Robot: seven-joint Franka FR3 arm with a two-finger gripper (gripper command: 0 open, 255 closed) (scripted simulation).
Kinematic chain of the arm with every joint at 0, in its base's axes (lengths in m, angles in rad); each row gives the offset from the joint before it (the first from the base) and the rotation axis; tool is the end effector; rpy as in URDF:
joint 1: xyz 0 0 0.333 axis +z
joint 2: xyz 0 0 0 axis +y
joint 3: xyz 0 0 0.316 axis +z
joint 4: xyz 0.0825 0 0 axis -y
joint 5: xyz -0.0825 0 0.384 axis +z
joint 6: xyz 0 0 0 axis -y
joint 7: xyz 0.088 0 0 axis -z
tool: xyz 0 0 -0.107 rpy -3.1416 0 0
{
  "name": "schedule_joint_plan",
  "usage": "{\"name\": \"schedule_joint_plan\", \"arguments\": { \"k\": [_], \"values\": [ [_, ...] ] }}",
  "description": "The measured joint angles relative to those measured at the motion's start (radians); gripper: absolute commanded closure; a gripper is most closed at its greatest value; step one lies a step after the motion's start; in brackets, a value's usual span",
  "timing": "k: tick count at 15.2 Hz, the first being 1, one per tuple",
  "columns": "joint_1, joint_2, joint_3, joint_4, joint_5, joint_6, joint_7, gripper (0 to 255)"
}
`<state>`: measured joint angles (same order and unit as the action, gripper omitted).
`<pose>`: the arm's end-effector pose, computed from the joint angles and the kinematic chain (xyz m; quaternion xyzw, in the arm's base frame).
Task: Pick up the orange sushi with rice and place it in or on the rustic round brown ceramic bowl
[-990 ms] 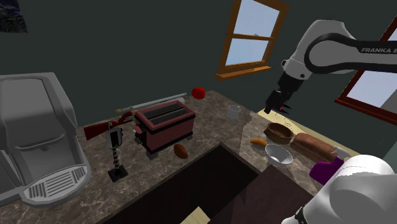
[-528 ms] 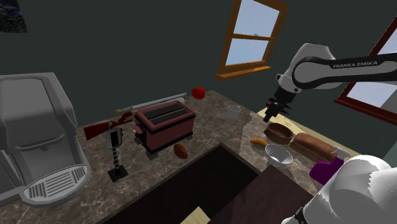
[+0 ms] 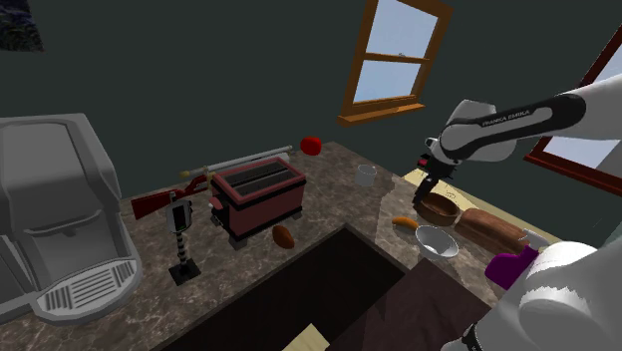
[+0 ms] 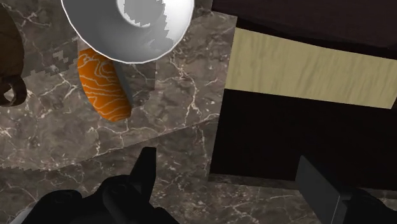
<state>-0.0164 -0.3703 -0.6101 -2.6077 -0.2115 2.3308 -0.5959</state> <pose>0.3393 -0.2404 0.3597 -0.9969 -0.0705 -0.0337 0.0091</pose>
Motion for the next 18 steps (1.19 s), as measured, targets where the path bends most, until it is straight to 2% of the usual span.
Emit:
{"name": "schedule_joint_plan", "arguments": {
  "k": [4,6,8,10,13,16,18],
  "values": [
    [0.056,0.176,-0.108,0.05,0.094,0.105,-0.175,0],
    [0.09,0.29,-0.153,0.078,0.197,0.162,-0.294,0],
    [0.1,0.407,-0.172,0.117,0.327,0.2,-0.431,0],
    [0.07,0.527,-0.152,0.165,0.467,0.224,-0.58,0],
    [-0.016,0.676,-0.077,0.252,0.623,0.234,-0.746,0],
    [-0.107,0.803,0.001,0.337,0.72,0.246,-0.864,0],
    [-0.165,0.878,0.039,0.404,0.756,0.24,-0.921,0]
  ]
}}
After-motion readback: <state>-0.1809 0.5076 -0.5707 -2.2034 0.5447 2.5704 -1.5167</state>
